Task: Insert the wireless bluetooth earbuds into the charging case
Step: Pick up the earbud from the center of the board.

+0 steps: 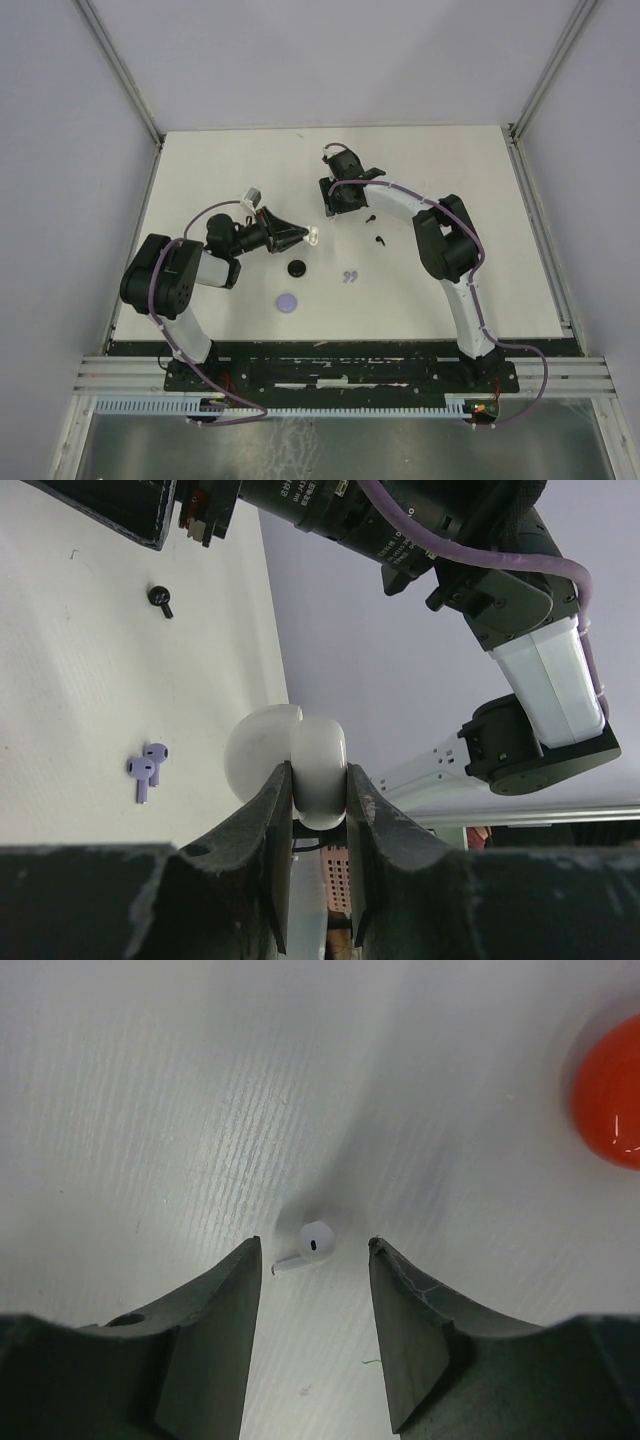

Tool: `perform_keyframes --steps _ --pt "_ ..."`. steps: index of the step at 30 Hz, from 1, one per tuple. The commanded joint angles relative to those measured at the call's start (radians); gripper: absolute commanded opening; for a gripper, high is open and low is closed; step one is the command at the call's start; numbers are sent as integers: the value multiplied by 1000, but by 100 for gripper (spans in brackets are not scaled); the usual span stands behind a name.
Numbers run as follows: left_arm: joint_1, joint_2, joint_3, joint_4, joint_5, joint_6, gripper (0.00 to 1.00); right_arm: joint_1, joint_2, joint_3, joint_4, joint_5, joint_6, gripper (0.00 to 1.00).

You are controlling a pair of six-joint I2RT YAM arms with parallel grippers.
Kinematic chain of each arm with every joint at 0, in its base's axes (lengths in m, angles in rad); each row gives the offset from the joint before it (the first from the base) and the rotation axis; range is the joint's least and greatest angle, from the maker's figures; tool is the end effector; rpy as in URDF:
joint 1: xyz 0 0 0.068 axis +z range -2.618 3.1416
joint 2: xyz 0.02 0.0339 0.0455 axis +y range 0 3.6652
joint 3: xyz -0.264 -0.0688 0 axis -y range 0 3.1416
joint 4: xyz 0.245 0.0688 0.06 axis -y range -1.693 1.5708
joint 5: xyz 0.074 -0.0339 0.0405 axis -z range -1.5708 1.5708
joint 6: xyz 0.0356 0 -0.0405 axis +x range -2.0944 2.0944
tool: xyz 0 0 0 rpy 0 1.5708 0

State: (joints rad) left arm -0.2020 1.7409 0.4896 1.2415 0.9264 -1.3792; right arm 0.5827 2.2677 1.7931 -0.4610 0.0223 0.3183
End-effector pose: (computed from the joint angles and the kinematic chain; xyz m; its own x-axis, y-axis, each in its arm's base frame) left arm 0.2823 -0.0869 0.1590 -0.8890 -0.4199 -0.1827 0.1627 0.0835 -0.9831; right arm 0.4178 0.2744 0.1691 -0.8071 -0.1572 -0.5691 -0.3017 0.9384 0.1686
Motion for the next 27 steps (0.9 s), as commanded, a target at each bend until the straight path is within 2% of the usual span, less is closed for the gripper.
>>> perform_keyframes --steps 1,9,27 --pt "8 10 -5 91 20 -43 3 3 0 27 10 2 5 56" --pt "10 22 -12 122 22 -60 3 6 7 17 5 10 -1 56" --pt "15 27 -19 133 23 -63 3 40 47 41 -25 131 -64 56"
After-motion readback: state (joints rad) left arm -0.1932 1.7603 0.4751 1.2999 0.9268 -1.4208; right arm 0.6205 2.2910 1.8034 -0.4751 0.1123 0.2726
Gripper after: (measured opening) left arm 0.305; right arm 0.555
